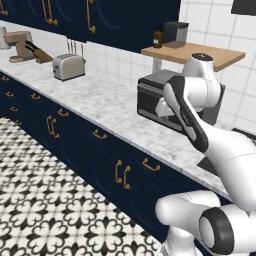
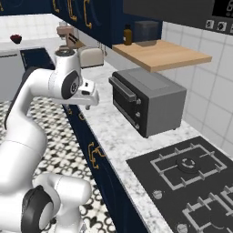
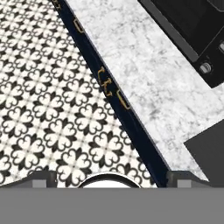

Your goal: Take a straw from the drawer in front and place it inside the glass cup on the dining counter.

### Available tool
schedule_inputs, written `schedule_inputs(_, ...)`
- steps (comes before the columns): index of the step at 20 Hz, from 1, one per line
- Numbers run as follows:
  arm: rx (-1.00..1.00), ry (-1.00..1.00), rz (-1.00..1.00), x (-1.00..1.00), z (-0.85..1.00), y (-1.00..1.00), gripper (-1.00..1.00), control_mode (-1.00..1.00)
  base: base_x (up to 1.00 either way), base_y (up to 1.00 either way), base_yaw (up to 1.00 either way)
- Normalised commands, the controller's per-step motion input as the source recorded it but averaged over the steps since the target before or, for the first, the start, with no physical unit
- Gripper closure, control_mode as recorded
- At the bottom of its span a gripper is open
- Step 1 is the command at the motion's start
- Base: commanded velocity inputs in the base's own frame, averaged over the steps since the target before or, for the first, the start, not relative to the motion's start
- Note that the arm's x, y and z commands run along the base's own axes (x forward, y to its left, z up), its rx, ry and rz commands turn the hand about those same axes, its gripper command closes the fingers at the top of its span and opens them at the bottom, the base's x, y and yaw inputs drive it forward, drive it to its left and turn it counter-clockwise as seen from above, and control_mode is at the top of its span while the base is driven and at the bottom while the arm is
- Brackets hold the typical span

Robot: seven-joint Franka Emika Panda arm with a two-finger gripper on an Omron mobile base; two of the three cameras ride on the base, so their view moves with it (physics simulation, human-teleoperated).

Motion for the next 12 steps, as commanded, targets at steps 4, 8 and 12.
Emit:
schedule_inputs(4, -0.14, -0.04, 0.10, -0.05, -0.01, 0.43, -1.00, -1.00, 0.00, 0.00, 0.00)
schedule_inputs(8, -0.39, -0.11, 0.00, -0.04, -0.35, 1.00, -1.00, -1.00, 0.00, 0.00, 0.00)
schedule_inputs(12, -0.50, -0.09, -0.03, 0.00, -0.65, 0.88, -1.00, -1.00, 0.00, 0.00, 0.00)
